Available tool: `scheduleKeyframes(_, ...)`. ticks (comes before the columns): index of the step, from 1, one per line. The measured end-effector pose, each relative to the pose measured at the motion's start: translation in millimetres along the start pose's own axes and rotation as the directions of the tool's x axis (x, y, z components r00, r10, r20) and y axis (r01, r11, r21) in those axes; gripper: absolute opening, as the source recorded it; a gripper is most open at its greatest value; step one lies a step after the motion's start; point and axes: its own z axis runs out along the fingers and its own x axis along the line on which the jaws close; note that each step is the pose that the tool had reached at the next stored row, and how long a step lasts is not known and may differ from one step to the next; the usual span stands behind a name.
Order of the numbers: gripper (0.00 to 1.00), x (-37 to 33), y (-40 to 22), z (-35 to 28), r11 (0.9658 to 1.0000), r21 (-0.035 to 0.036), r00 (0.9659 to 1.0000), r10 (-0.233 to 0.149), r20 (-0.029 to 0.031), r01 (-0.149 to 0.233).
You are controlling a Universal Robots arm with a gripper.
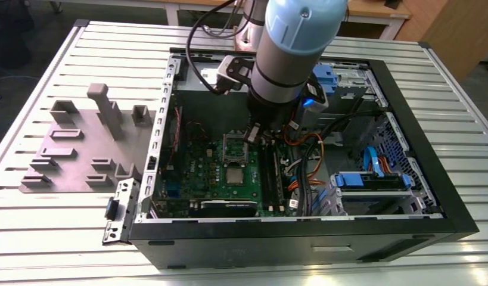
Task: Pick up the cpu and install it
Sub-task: 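Close the cpu cover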
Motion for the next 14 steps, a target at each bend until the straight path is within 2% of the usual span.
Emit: scheduleKeyframes(14,0.11,1.5,0.2,-4.0,1.0000,0.0003,1.0000,0.000,-0.0007,0.000)
